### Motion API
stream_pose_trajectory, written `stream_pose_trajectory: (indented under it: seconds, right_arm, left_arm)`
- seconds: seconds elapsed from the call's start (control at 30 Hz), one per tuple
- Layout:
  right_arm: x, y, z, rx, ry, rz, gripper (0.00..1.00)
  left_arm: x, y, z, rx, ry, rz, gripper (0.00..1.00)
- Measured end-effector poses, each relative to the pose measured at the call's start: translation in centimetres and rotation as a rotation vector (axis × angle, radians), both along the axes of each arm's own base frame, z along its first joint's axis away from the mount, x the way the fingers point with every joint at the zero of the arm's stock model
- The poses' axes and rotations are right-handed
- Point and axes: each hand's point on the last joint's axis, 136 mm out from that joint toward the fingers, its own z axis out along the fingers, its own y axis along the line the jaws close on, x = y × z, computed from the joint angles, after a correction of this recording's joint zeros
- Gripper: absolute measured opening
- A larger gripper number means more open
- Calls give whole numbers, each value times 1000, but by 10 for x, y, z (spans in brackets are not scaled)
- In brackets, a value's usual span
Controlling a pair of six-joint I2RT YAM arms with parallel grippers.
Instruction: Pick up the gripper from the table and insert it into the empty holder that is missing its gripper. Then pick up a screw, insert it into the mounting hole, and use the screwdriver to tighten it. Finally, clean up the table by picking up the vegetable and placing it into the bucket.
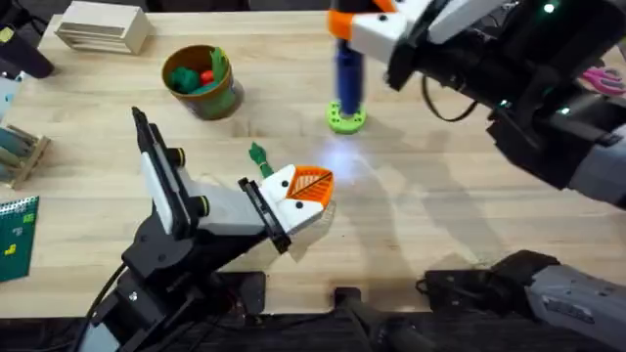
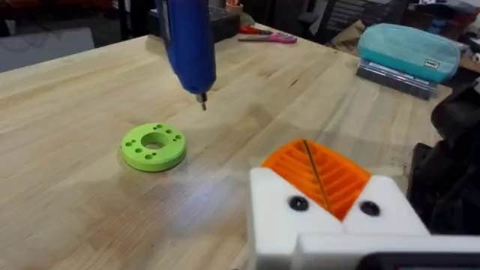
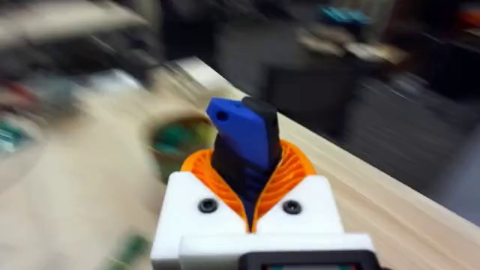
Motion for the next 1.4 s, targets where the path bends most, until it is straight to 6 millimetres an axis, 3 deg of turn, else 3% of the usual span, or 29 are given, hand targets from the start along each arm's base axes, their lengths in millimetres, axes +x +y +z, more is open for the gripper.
stream_pose_trajectory:
  seconds: [0.17,0.3,0.43,0.6,0.63,0.67,0.77,0.8,0.83,1.0,1.03,1.4]
  right_arm:
    - [36,-63,-69,-368,39,-246,33]
    - [50,-113,-128,-719,93,-373,33]
    - [60,-153,-170,-1010,122,-437,33]
    - [62,-169,-217,-1268,146,-360,33]
    - [58,-169,-244,-1374,157,-280,33]
    - [57,-168,-251,-1404,158,-256,33]
    - [57,-161,-256,-1451,132,-226,36]
    - [57,-160,-256,-1466,126,-223,83]
    - [57,-158,-255,-1476,120,-223,175]
    - [65,-145,-242,-1512,52,-239,904]
    - [66,-141,-238,-1510,42,-246,960]
    - [40,-123,-236,-1338,201,-335,986]
  left_arm:
    - [0,0,0,0,0,0,4]
    - [0,0,0,0,0,0,4]
    - [0,0,0,0,0,0,4]
    - [0,0,0,0,0,0,4]
    - [0,0,0,0,0,0,4]
    - [0,0,0,0,0,0,4]
    - [0,0,0,0,0,0,4]
    - [0,0,0,0,0,0,4]
    - [0,0,0,0,0,0,4]
    - [0,0,0,0,0,1,4]
    - [0,0,0,0,0,2,4]
    - [1,0,0,0,0,5,4]
